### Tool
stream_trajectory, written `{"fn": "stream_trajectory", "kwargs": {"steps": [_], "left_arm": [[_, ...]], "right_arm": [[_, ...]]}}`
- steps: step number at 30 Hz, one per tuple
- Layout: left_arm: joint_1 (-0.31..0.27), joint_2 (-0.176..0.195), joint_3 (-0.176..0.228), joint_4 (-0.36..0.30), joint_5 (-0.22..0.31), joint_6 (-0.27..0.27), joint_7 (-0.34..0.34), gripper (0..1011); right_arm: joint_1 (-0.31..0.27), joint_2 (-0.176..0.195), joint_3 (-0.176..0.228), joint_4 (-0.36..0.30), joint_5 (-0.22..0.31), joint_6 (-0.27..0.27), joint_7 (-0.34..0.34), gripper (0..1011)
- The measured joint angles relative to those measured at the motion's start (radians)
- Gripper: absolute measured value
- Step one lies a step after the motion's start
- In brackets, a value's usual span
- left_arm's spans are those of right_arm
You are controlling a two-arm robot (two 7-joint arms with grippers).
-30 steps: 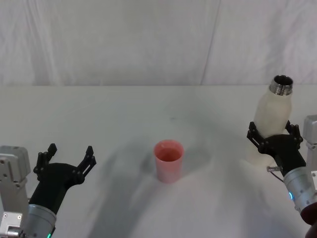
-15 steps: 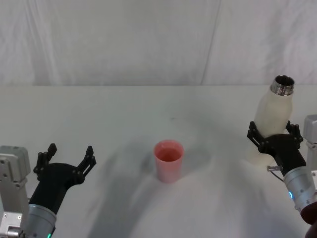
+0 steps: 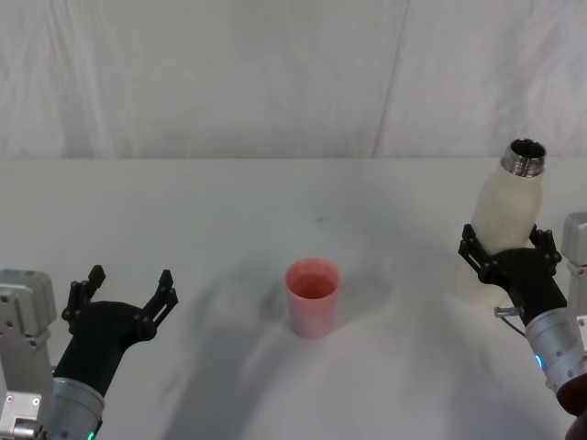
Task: Grasp the thermos with one hand and pour water into the cup lid.
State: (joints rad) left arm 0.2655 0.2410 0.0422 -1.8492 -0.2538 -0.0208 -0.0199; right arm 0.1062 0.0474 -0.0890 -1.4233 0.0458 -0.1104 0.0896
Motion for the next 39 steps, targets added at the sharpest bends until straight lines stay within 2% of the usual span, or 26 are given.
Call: {"fn": "stream_trajectory", "kwargs": {"steps": [22, 30, 39], "left_arm": [[0.0, 0.0, 0.0, 0.0, 0.0, 0.0, 0.0, 1001], [0.0, 0.0, 0.0, 0.0, 0.0, 0.0, 0.0, 1001], [0.0, 0.0, 0.0, 0.0, 0.0, 0.0, 0.0, 1001]], "right_arm": [[-0.008, 0.004, 0.007, -0.017, 0.006, 0.001, 0.002, 955], [0.006, 0.017, 0.009, -0.03, 0.006, 0.006, 0.01, 955], [0.025, 0.037, 0.005, -0.056, -0.017, 0.037, 0.014, 955]]}}
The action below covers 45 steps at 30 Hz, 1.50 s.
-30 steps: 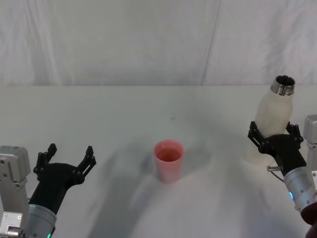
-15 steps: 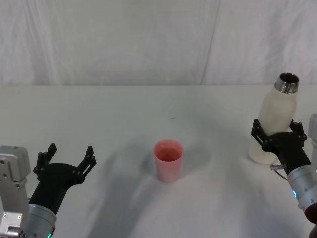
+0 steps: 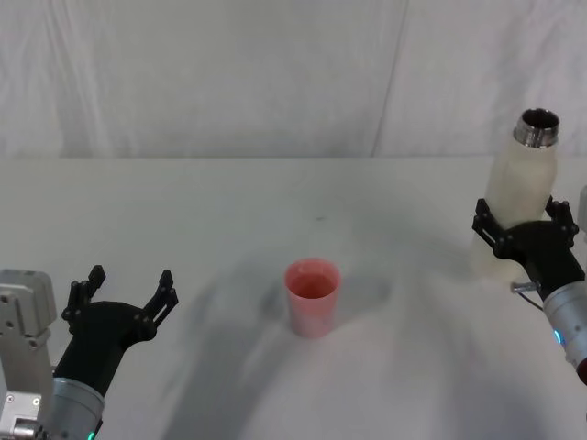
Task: Grasp the thermos with one hand and pour water into the cup lid.
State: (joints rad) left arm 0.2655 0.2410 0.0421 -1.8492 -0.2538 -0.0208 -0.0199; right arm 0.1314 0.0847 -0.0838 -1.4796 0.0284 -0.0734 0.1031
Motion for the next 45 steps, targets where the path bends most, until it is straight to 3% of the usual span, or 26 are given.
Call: {"fn": "stream_trajectory", "kwargs": {"steps": [4, 20, 27, 45], "left_arm": [[0.0, 0.0, 0.0, 0.0, 0.0, 0.0, 0.0, 1001], [0.0, 0.0, 0.0, 0.0, 0.0, 0.0, 0.0, 1001], [0.0, 0.0, 0.0, 0.0, 0.0, 0.0, 0.0, 1001], [0.0, 0.0, 0.0, 0.0, 0.0, 0.0, 0.0, 1001]], "right_arm": [[0.007, 0.009, -0.007, -0.011, -0.017, 0.01, 0.0, 955], [0.019, 0.055, -0.062, -0.059, -0.226, 0.081, -0.057, 955], [0.023, 0.062, -0.073, -0.076, -0.275, 0.092, -0.058, 955], [0.066, 0.118, -0.16, -0.121, -0.48, 0.127, -0.043, 955]]}}
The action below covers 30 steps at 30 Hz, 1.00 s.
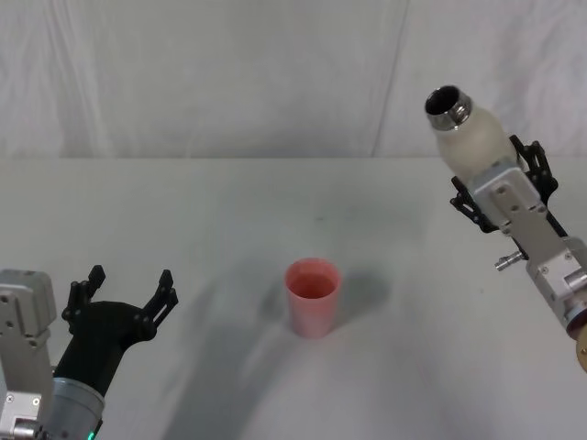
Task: Grasp the thermos with one hand and pour water into the cup lid.
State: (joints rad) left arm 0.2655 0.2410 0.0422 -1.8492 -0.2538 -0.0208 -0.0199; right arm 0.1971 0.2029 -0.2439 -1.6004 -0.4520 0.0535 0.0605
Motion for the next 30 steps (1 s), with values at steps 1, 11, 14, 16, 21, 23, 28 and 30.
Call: {"fn": "stream_trajectory", "kwargs": {"steps": [1, 11, 14, 16, 21, 23, 28, 30], "left_arm": [[0.0, 0.0, 0.0, 0.0, 0.0, 0.0, 0.0, 1001], [0.0, 0.0, 0.0, 0.0, 0.0, 0.0, 0.0, 1001], [0.0, 0.0, 0.0, 0.0, 0.0, 0.0, 0.0, 1001], [0.0, 0.0, 0.0, 0.0, 0.0, 0.0, 0.0, 1001], [0.0, 0.0, 0.0, 0.0, 0.0, 0.0, 0.0, 1001], [0.0, 0.0, 0.0, 0.0, 0.0, 0.0, 0.0, 1001], [0.0, 0.0, 0.0, 0.0, 0.0, 0.0, 0.0, 1001], [0.0, 0.0, 0.0, 0.0, 0.0, 0.0, 0.0, 1001]], "right_arm": [[0.001, 0.002, -0.005, -0.003, -0.01, 0.004, 0.0, 955], [0.009, 0.018, -0.045, -0.022, -0.109, 0.041, 0.004, 955], [0.01, 0.022, -0.055, -0.023, -0.132, 0.047, 0.005, 955], [0.01, 0.025, -0.063, -0.022, -0.146, 0.048, 0.008, 955], [0.011, 0.036, -0.081, -0.019, -0.169, 0.046, 0.02, 955], [0.013, 0.042, -0.091, -0.018, -0.176, 0.042, 0.03, 955], [0.021, 0.058, -0.111, -0.016, -0.194, 0.037, 0.053, 955], [0.025, 0.066, -0.122, -0.015, -0.205, 0.036, 0.06, 955]]}}
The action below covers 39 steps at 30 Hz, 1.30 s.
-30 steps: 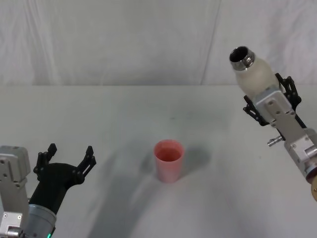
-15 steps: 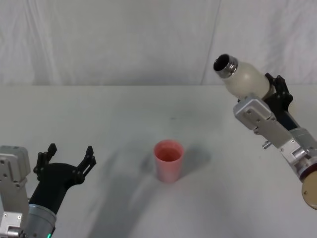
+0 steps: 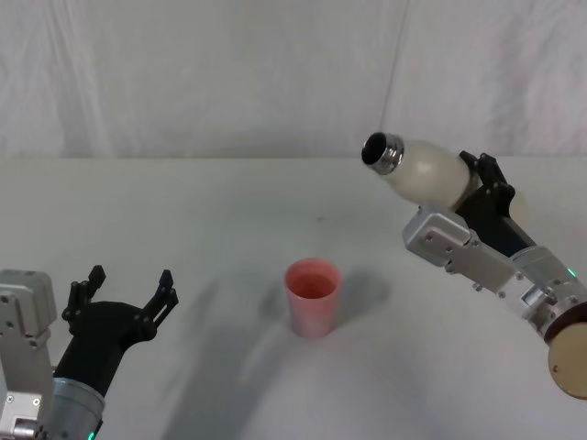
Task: Grasp the thermos with one hand and pour water into the cup lid.
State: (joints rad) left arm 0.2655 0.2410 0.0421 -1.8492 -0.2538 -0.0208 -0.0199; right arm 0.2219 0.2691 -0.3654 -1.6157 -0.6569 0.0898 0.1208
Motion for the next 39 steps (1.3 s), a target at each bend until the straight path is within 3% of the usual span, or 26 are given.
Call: {"fn": "stream_trajectory", "kwargs": {"steps": [16, 28, 39], "left_arm": [[0.0, 0.0, 0.0, 0.0, 0.0, 0.0, 0.0, 1001], [0.0, 0.0, 0.0, 0.0, 0.0, 0.0, 0.0, 1001], [0.0, 0.0, 0.0, 0.0, 0.0, 0.0, 0.0, 1001]], "right_arm": [[0.003, 0.035, -0.052, 0.0, -0.048, -0.01, 0.019, 955], [0.008, 0.035, -0.078, 0.018, -0.051, -0.023, 0.021, 955], [0.016, 0.04, -0.108, 0.026, -0.1, -0.001, 0.02, 955]]}}
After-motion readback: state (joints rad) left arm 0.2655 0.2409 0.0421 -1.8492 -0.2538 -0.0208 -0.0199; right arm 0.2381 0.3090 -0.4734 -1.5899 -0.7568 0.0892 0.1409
